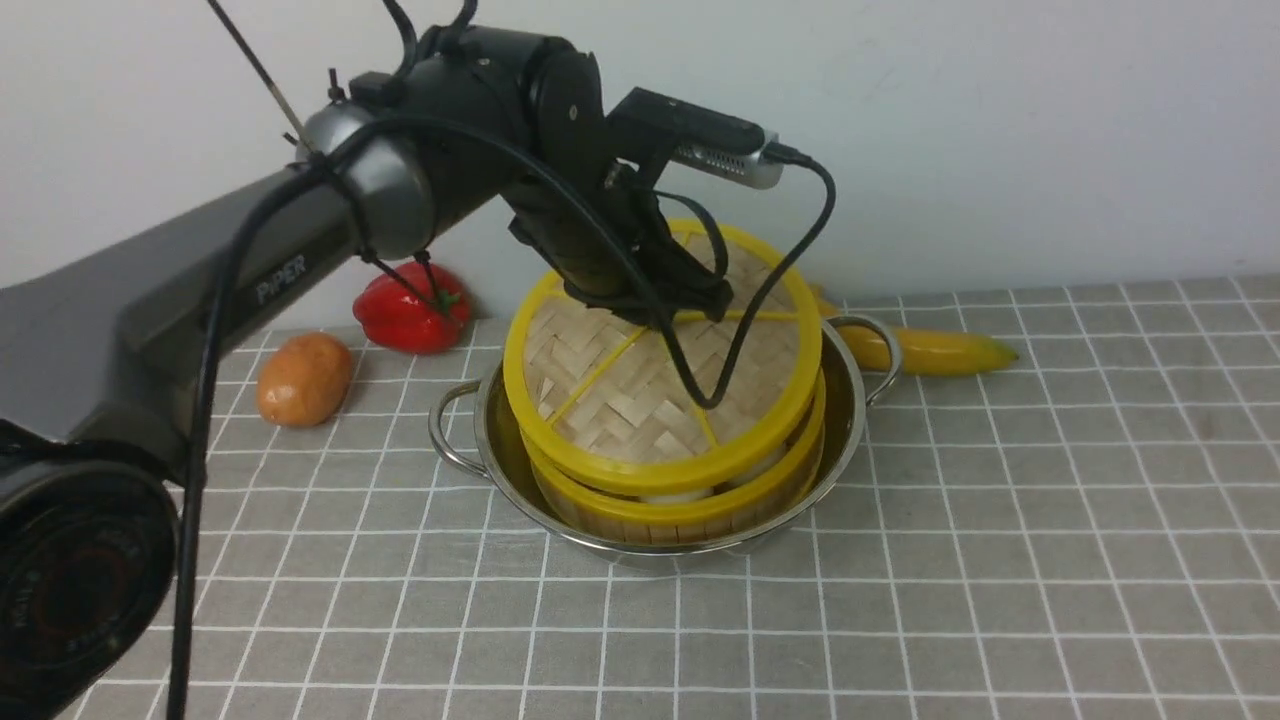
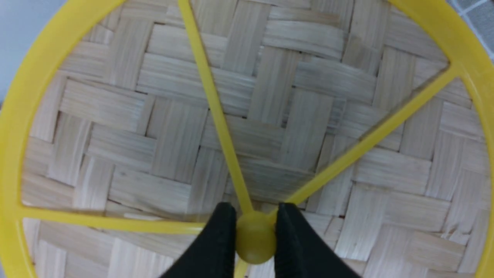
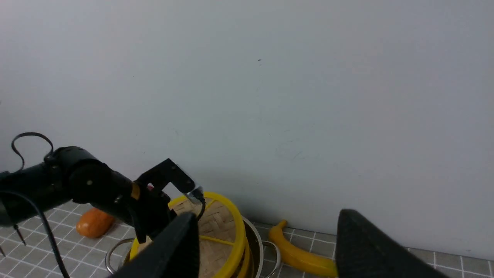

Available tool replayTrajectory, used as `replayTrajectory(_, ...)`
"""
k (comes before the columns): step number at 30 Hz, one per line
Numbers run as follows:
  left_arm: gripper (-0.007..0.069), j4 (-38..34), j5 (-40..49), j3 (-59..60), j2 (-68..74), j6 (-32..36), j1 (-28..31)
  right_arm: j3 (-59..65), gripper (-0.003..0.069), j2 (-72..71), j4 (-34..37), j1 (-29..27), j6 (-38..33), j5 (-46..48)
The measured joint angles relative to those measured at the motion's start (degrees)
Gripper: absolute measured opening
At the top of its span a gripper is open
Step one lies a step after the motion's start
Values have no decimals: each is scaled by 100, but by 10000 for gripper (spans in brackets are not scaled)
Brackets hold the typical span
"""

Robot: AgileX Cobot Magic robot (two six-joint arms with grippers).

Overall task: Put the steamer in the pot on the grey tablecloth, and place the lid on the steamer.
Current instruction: 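Place the yellow bamboo steamer lid onto the steamer in the pot with the left gripper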

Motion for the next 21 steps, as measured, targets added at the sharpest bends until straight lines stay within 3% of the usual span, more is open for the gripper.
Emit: replayTrajectory(21, 116, -69, 59, -46, 255, 41, -1, 0, 466, 0, 48, 0, 19, 0)
